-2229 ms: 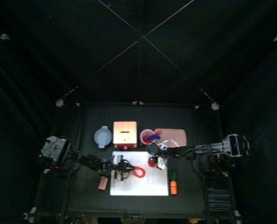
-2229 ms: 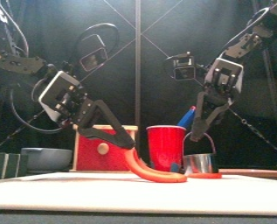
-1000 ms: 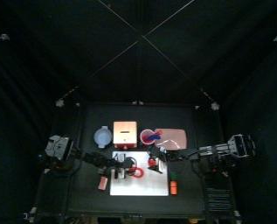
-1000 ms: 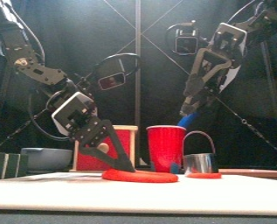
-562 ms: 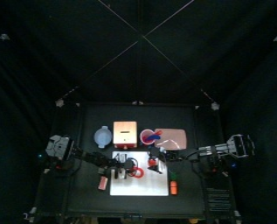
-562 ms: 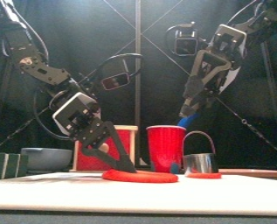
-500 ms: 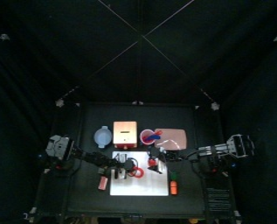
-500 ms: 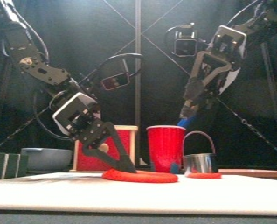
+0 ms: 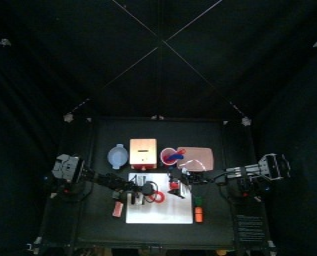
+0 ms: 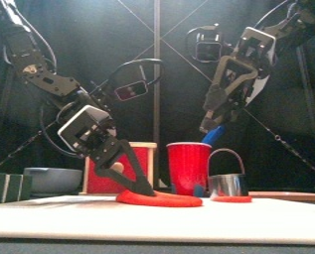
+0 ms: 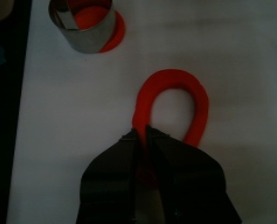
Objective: Get the cutter from the drawer then cut the dough then place the extra dough in the bowl
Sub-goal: Place the extra dough in the bowl
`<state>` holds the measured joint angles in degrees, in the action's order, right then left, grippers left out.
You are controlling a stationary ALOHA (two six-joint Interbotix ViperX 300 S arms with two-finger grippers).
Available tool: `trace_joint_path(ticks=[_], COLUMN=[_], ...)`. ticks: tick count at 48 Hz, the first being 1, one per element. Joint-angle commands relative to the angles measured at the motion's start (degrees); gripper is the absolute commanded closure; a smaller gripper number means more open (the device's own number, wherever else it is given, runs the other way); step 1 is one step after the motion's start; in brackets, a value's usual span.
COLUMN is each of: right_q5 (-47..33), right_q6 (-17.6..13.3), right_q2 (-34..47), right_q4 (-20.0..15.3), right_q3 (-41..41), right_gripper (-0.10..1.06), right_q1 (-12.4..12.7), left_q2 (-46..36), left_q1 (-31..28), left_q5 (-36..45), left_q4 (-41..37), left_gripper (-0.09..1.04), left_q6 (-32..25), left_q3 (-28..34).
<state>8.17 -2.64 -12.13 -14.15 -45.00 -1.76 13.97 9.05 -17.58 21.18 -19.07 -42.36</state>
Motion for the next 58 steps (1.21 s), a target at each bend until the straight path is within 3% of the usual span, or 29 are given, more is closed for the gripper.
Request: trace_joint_path(ticks=[1, 12, 24, 43, 58], right_q5=[-0.35, -0.44, -1.93, -4.66, -7.65], right_q6=[0.09, 0.0, 0.26, 0.18, 0.18], right_q2=[-0.7, -1.05, -0.88, 0.35, 0.62], right_q4=[0.26, 0.18, 1.32, 5.54, 8.61], right_q3=[1.05, 0.97, 1.49, 1.05, 2.11], right_gripper=[0.02, 0.02, 0.02, 0.02, 0.02], right_q1=[0.18, 0.62, 0.97, 2.2, 2.37], left_q2=[-4.31, -15.56, -30.23, -53.0, -60.21], left_q1=[0.35, -0.97, -10.46, -25.49, -35.86], left_q5=[-1.85, -2.64, 3.78, 11.51, 12.57], left_q4=[-0.26, -3.87, -5.71, -5.62, -1.49], left_gripper=[0.41, 0.41, 0.4, 0.4, 0.4], left_q6=[-0.26, -2.02, -7.03, -7.56, -7.38], left_q3=[0.79, -1.14, -5.45, -14.41, -24.08])
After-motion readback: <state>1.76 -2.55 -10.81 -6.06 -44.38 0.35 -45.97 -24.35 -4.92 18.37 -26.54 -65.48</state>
